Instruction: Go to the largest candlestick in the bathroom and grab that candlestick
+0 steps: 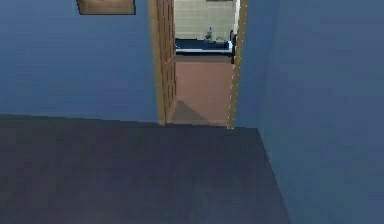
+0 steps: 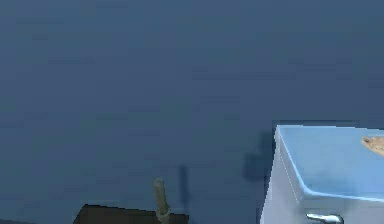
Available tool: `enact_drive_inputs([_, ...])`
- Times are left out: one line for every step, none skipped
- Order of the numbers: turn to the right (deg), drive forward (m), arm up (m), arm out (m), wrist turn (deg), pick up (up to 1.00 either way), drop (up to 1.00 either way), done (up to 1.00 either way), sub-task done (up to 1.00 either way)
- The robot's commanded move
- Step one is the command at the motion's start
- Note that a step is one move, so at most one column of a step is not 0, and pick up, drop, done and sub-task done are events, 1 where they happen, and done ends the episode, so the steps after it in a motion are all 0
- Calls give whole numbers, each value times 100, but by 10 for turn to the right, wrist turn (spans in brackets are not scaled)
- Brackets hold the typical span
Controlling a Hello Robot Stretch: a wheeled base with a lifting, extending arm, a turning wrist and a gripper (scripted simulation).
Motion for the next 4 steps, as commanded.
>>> enact_drive_inputs([0, 0, 48, 0, 0, 0, 0, 0, 0])
enact_drive_inputs([0, 0, 0, 8, 0, 0, 0, 0, 0])
enact_drive_inputs([0, 0, 0, 0, 450, 0, 0, 0, 0])
enact_drive_inputs([0, 0, 0, 0, 450, 0, 0, 0, 0])
